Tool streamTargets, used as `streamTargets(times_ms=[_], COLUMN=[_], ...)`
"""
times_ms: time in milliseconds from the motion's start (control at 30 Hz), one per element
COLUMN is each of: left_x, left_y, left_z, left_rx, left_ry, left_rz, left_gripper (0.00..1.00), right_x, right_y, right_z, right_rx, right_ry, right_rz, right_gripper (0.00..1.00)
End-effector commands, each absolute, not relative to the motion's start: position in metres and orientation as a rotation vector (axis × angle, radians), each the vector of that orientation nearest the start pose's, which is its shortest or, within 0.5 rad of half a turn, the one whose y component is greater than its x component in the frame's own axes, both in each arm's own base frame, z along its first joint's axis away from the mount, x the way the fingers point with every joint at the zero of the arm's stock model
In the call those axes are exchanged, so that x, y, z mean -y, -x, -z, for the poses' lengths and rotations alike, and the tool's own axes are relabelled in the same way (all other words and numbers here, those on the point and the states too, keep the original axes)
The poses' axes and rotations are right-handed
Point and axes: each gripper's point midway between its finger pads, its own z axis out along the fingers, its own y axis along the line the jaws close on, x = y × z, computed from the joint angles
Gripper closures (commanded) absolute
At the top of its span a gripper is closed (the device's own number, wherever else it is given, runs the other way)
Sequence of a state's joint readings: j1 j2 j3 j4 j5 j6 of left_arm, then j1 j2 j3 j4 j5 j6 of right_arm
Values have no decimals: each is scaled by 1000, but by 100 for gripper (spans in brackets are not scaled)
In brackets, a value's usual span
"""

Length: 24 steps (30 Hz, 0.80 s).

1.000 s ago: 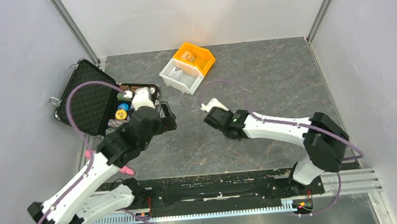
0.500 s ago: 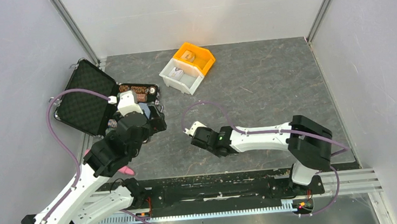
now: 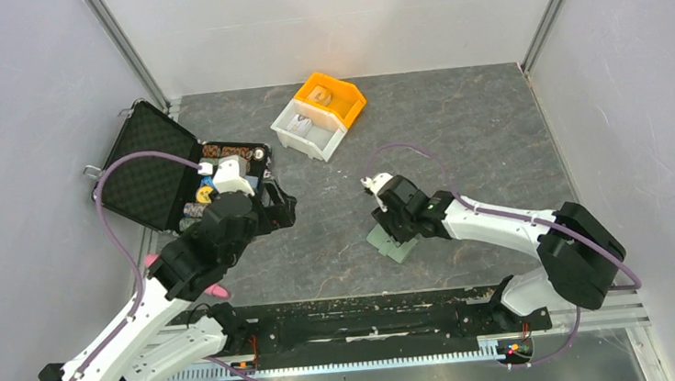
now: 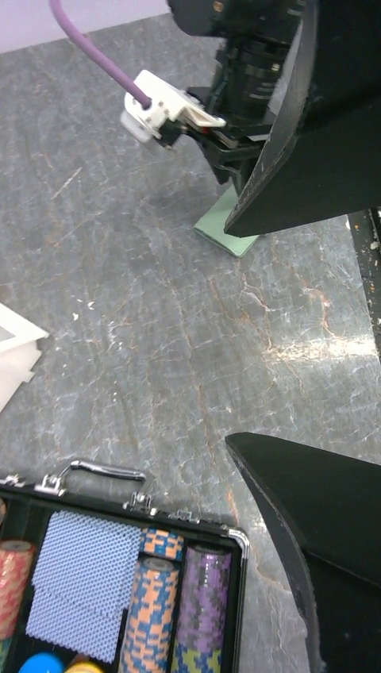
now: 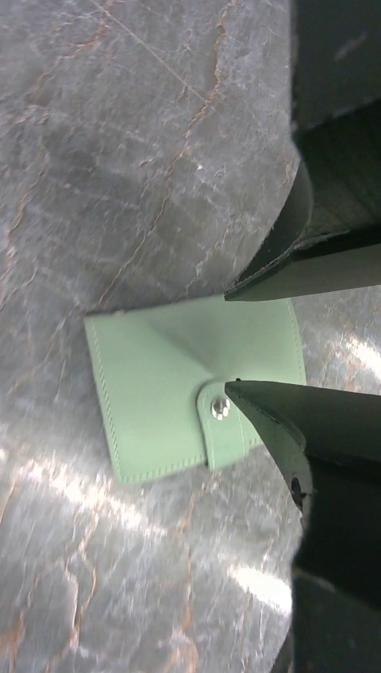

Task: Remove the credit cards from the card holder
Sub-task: Open the card holder at the center of the board.

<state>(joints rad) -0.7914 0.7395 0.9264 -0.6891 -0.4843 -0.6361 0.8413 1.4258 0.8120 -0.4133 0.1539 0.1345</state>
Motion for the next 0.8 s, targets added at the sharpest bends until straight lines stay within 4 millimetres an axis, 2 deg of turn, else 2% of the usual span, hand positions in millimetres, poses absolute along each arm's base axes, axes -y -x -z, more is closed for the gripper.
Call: streamTargets(times_ms=[0, 233, 367, 600, 767], left_x=[161, 201, 216, 231, 239], left_y=[-221, -215, -213, -208, -205], left_z=[-236, -199, -181, -158, -145], left_rx=[-2077, -2229, -2293, -2382, -2422], left_ry=[85, 1, -37, -89, -112], left_rz=[493, 608, 648, 673, 701], left_gripper=[0, 0, 2, 6, 9], right_x=[-215, -200, -199, -212, -224], right_y=[-229, -232, -224, -201, -185], right_z=[-48, -27, -18, -14, -14], right_rx=[-2427, -2480, -2508, -2524, -2544], right_ry=[810, 764, 760, 713, 589], right_rz=[-306, -366, -438, -633, -796], right_gripper=[55, 54, 54, 56, 64])
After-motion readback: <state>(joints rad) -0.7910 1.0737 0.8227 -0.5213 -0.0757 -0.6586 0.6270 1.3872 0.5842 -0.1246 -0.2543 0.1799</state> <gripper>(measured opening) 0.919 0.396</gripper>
